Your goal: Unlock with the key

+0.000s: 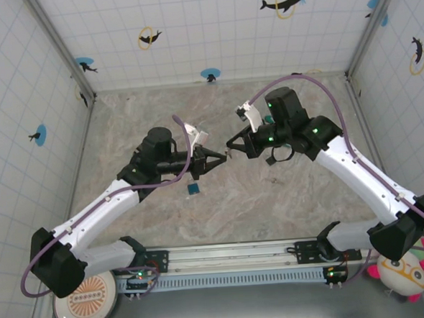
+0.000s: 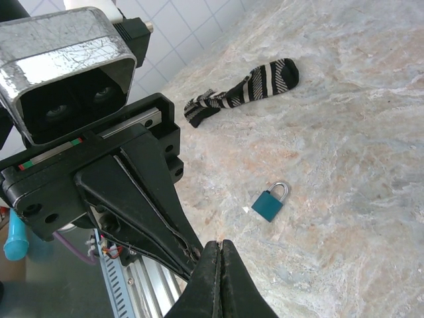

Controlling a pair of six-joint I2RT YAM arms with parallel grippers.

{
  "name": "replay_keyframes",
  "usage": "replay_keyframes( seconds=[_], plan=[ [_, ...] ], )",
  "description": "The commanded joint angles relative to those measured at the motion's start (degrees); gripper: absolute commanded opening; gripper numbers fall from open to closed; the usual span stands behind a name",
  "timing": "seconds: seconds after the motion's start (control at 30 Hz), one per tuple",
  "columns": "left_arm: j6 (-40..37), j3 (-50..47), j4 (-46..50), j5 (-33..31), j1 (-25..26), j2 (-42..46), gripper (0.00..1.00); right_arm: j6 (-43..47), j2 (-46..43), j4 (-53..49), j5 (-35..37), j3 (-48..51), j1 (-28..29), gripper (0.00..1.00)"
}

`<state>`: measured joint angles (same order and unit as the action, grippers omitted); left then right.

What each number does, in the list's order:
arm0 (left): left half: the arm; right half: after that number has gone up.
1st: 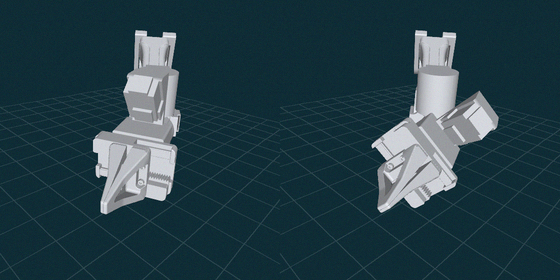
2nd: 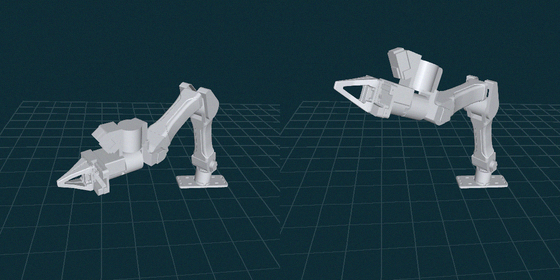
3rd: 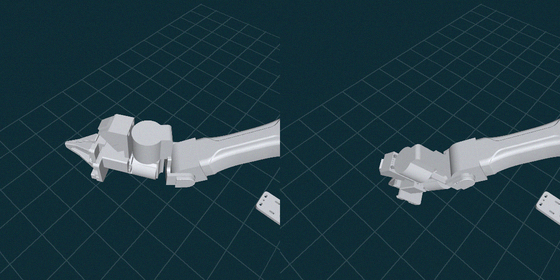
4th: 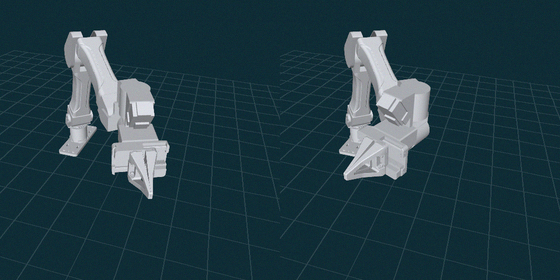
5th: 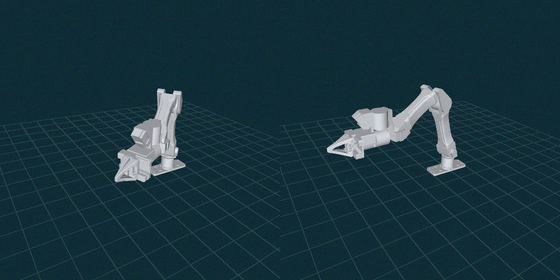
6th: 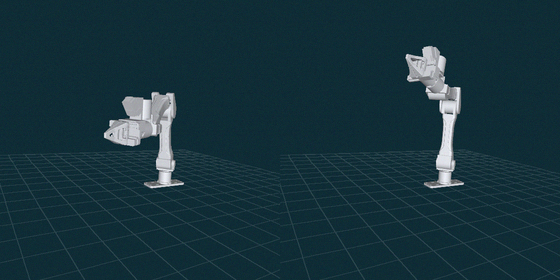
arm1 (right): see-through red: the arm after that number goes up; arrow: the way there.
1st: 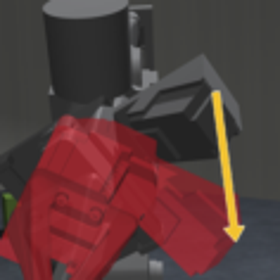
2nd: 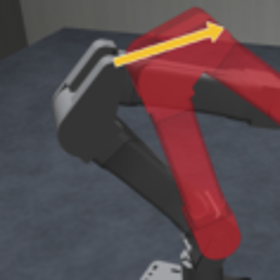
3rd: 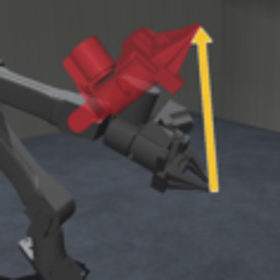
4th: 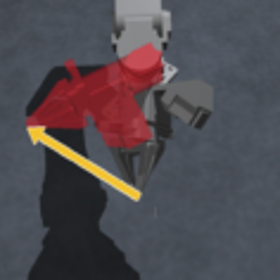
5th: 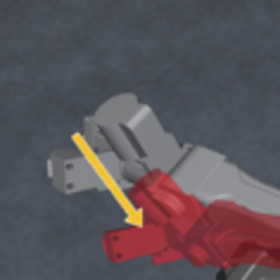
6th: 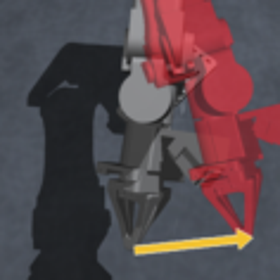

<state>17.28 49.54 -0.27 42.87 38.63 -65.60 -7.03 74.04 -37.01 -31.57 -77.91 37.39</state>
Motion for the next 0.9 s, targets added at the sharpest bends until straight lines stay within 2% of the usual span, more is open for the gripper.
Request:
replay_keyframes(
  seconds=[0.0,0.3,0.47,0.57,0.6,0.7,0.87],
  plan=[
    [-1.46,-0.32,1.20,-1.43,0.30,0.66,0.00,-0.69,-2.33,3.35,-0.46,0.73,-0.39,0.00],
    [-5.21,3.48,8.64,-9.00,0.30,-0.55,0.00,-2.75,-4.15,6.87,2.10,4.69,-1.50,0.00],
    [-6.25,5.05,10.49,-9.28,0.31,-1.72,0.00,-4.40,-4.96,9.68,1.29,6.04,-1.50,0.00],
    [-5.79,4.44,8.13,-7.66,0.30,-1.49,0.35,-4.46,-4.68,9.32,0.76,5.53,-1.53,0.00],
    [-5.31,3.81,6.42,-6.32,0.30,-1.13,0.42,-4.49,-4.54,9.19,0.32,5.25,-1.53,0.00],
    [-3.30,1.89,0.58,-3.31,0.31,-0.08,0.55,-4.49,-4.18,8.84,-0.83,5.00,-1.44,0.00],
    [-1.74,2.10,-3.65,-0.71,0.31,-0.89,0.62,-4.39,-3.77,8.63,-2.02,4.65,-0.72,0.00]
  ],
)
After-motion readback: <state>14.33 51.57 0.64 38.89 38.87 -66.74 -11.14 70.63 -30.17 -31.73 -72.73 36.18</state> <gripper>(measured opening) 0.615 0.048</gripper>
